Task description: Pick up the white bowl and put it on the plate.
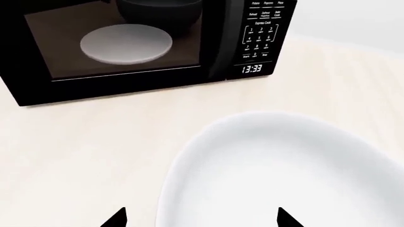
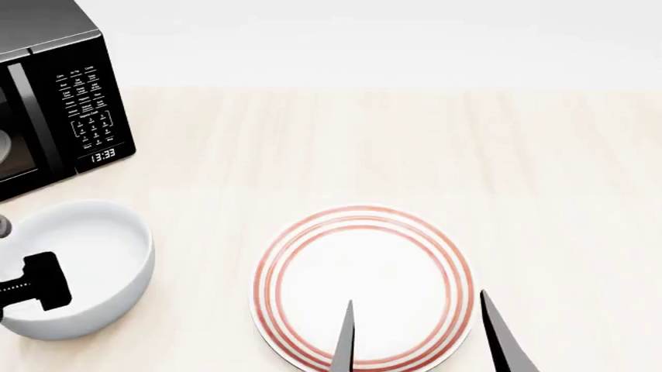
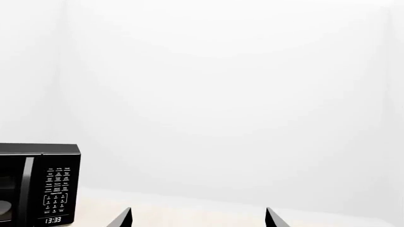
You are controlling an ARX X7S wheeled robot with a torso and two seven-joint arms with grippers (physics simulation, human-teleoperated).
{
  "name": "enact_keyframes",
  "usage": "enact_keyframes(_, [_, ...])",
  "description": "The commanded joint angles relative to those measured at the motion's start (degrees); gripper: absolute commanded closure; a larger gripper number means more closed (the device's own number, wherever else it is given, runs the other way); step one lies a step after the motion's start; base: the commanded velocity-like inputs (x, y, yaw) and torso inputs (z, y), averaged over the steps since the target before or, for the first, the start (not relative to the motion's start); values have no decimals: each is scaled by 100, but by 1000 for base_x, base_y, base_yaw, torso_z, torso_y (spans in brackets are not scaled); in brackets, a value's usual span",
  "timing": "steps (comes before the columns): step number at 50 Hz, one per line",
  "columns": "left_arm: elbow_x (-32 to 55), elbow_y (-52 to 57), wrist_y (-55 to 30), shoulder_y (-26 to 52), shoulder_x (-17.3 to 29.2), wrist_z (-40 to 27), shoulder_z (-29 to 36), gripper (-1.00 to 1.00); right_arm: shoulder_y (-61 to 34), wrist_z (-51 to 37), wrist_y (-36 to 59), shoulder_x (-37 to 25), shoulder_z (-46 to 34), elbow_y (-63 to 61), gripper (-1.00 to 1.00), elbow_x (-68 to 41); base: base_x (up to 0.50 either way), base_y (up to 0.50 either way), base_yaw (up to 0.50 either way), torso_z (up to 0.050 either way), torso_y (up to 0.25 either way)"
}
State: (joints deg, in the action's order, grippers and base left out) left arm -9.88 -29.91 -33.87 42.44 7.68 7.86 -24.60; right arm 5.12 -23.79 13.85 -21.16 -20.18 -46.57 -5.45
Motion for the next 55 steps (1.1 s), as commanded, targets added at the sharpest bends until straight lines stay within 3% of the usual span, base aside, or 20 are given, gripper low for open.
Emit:
enact_keyframes(1, [8, -397, 203, 74, -75, 11, -130, -100, -10, 122, 20, 103, 165, 15, -100, 17, 0, 0, 0, 0, 0])
enact_keyframes(47, [205, -779, 496, 70, 55, -248, -98, -100, -39, 36, -6, 17, 52, 72, -100, 5, 0, 0, 0, 0, 0])
enact_keyframes(48, [211, -800, 509, 73, 60, -254, -101, 100, -40, 35, -9, 17, 51, 75, -100, 0, 0, 0, 0, 0, 0])
enact_keyframes(55, [239, -841, 542, 64, 81, -266, -94, 100, -46, 23, -9, 7, 30, 81, -100, 0, 0, 0, 0, 0, 0])
